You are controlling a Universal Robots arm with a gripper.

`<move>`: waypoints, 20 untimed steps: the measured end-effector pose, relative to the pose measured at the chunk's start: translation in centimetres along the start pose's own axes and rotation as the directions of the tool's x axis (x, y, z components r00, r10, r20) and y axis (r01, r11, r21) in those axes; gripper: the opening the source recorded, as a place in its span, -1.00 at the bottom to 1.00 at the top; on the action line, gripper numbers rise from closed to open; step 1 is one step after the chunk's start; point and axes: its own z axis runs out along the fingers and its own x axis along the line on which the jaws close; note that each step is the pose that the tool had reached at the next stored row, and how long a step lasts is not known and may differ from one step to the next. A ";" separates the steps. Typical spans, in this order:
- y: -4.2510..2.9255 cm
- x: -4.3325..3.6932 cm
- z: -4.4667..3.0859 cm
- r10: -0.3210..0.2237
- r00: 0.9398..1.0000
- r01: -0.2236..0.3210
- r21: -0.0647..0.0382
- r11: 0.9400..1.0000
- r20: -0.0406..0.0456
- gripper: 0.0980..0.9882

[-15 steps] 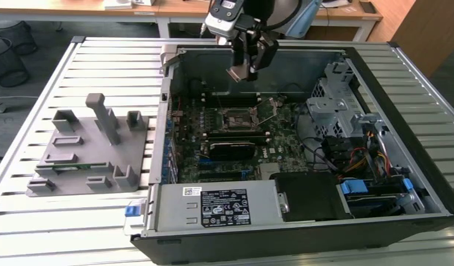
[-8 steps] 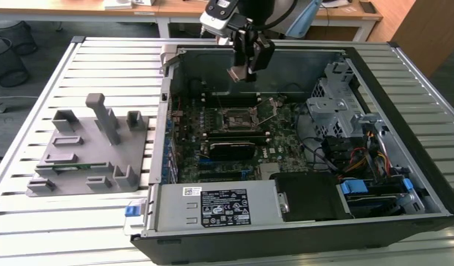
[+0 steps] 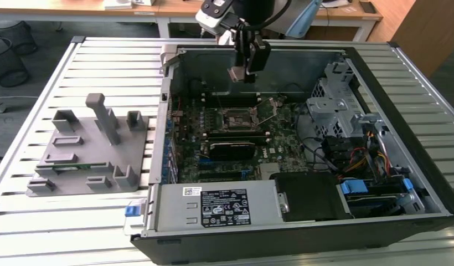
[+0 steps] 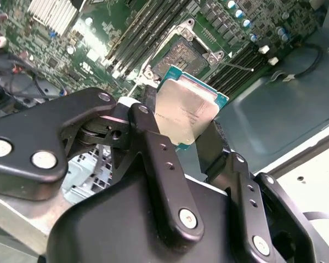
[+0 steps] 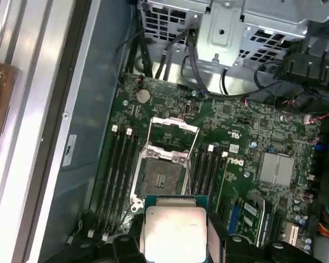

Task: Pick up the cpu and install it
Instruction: 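Place the cpu into insertion slot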

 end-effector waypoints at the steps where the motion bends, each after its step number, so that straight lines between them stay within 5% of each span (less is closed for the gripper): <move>1: 0.00 0.00 0.02 0.015 1.000 -0.015 0.000 1.000 0.001 -0.01; 7: -0.01 0.01 0.17 0.099 0.995 -0.099 0.001 0.995 0.006 -0.01; 12: -0.02 0.01 0.59 0.101 0.995 -0.101 0.002 0.995 0.015 -0.01; 16: -0.04 0.01 0.96 0.101 0.995 -0.101 -0.012 0.995 0.017 -0.01; 20: -0.06 0.02 1.68 0.101 0.995 -0.101 -0.013 0.995 0.016 -0.01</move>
